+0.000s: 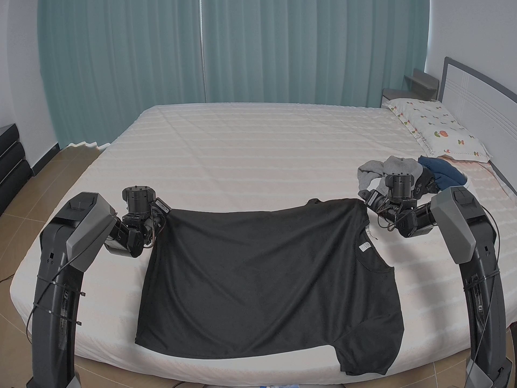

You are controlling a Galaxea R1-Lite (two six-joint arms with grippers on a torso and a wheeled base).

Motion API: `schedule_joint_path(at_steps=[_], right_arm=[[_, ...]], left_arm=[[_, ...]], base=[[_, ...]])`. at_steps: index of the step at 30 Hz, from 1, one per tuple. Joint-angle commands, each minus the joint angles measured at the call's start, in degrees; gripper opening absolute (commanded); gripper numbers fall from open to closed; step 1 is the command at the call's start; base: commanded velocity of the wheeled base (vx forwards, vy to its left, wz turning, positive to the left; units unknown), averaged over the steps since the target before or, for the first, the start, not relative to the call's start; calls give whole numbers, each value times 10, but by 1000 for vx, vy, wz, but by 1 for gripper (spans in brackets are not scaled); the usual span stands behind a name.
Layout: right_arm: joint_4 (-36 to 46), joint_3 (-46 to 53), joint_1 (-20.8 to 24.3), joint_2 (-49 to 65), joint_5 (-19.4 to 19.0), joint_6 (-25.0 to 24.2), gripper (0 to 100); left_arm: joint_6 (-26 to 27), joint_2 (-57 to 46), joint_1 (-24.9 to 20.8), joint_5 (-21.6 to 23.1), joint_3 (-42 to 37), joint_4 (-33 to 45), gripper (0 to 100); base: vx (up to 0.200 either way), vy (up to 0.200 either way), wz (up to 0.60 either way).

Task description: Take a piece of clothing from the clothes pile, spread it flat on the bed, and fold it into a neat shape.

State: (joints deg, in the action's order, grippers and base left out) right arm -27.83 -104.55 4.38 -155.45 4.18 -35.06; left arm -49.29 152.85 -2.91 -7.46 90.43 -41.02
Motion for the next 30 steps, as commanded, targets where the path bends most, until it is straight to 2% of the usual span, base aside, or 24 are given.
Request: schedule_joint_path(at_steps=[1,4,5,15,19,30], right_arm=[[8,-4,6,0,-5,-4,100],[9,-5,8,-9,-5,-4,100],[9,-5,8,-10,-5,-4,0],[11,-67,8,-41,7,-12,0],[8,-100,8,-52,26,-28,0],[9,-100,17,-51,28,-29,0]], left_arm=[[0,-2,0,0,-1,1,0],[-1,-1,2,0,-1,1,0],[-1,-1,3,0,-1,1,0],[0,-1,8,0,6,-3,0],[-2,-1,22,0,24,-3,0],[-1,2,31,0,30,-2,0]], base=[[0,0,0],[0,0,0],[0,0,0],[0,0,0],[0,0,0],[0,0,0]])
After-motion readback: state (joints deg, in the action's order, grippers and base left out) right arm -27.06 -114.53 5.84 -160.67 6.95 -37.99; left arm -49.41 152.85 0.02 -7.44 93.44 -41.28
